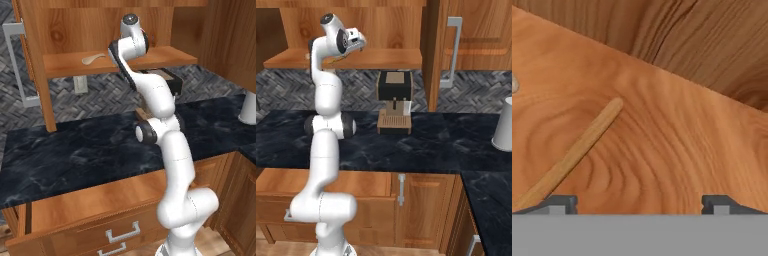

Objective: Organize the utensils by type. Pick up the wooden spoons from the counter and place them in the open cabinet. Then pick up the metallic utensils from the counter and place them in the open drawer.

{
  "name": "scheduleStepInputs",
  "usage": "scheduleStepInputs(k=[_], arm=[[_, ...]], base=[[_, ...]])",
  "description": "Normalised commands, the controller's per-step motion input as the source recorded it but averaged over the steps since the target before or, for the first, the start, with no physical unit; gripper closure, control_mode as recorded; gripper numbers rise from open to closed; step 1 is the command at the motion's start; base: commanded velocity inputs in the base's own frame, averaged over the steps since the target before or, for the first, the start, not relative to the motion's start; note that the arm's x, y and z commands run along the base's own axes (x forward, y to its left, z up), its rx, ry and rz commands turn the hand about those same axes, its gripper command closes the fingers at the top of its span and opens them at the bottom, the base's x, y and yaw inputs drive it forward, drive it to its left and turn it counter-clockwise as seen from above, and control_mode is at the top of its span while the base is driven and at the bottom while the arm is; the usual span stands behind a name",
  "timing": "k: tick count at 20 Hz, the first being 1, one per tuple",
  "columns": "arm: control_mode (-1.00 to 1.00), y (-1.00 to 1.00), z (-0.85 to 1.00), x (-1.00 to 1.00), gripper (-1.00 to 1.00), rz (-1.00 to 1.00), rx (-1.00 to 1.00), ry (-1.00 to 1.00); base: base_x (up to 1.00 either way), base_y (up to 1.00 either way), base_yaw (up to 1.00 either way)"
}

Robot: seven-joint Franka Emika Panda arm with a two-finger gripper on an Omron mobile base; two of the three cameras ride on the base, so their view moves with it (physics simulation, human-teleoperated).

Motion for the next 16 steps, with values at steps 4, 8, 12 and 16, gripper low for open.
scheduleStepInputs(k=[4, 8, 12, 16], arm=[[-1.0, 0.12, 0.21, 0.0, -1.0, -0.76, 0.34, 0.11], [-1.0, -0.07, 0.35, -0.03, -1.0, -0.73, 0.4, 0.21], [-1.0, -0.22, 0.4, -0.24, -1.0, -0.55, 0.4, 0.13], [-1.0, -0.26, 0.47, -0.27, -1.0, -0.5, 0.41, 0.14]], base=[[0.0, 0.0, 0.0], [0.0, 0.0, 0.0], [0.0, 0.0, 0.0], [0.0, 0.0, 0.0]])
